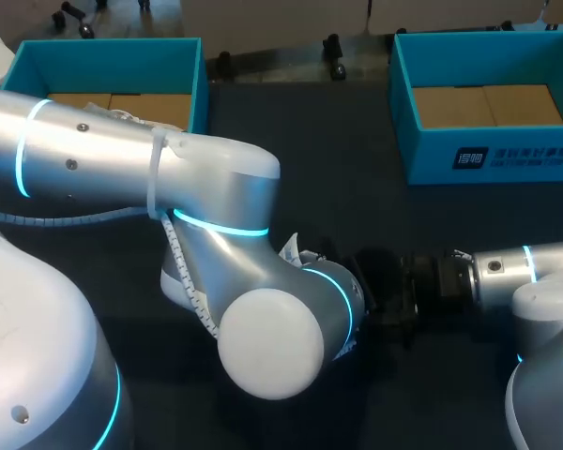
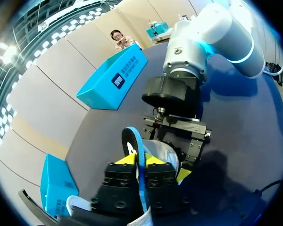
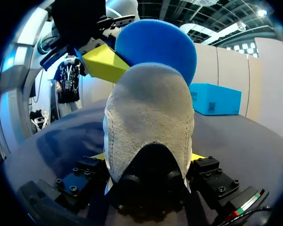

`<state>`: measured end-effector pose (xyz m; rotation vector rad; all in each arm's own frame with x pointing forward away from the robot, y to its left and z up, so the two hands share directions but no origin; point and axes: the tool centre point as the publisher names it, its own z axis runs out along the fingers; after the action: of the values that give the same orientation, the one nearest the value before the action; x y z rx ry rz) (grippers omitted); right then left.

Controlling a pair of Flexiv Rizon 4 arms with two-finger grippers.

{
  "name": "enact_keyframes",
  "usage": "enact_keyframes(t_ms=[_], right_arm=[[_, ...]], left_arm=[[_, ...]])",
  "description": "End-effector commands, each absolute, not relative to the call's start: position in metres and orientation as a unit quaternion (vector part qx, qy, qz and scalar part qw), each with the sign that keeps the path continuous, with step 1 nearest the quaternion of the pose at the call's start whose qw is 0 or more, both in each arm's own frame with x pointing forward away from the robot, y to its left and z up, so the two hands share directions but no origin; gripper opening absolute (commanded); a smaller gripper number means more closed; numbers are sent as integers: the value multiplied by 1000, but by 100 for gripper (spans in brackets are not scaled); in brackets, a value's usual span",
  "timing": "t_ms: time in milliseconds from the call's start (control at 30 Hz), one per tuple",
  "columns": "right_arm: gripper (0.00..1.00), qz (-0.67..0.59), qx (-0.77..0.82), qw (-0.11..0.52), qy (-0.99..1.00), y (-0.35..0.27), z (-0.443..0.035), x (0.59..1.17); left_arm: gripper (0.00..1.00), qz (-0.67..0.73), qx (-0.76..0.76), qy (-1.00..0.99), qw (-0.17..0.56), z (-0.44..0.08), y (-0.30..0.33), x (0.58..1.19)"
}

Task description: Take the shoe out of the shoebox, open the shoe tongue, remove and reinsert the insole, then place the shoe into the shoebox

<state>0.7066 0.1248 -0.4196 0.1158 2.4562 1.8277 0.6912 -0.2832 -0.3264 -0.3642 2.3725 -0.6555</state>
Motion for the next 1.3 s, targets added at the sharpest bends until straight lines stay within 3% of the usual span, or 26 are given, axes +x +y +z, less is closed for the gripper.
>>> enact_keyframes(t_ms=[33,1000,1300], right_arm=[[0,594,38,39,802,126,-417,706],[0,594,38,39,802,126,-417,706],[0,594,38,39,802,126,-417,706]], left_arm=[[35,-256,-135,903,317,-323,-276,690],[39,-273,-89,907,309,-333,-255,681],[35,-279,-84,902,317,-340,-260,684]])
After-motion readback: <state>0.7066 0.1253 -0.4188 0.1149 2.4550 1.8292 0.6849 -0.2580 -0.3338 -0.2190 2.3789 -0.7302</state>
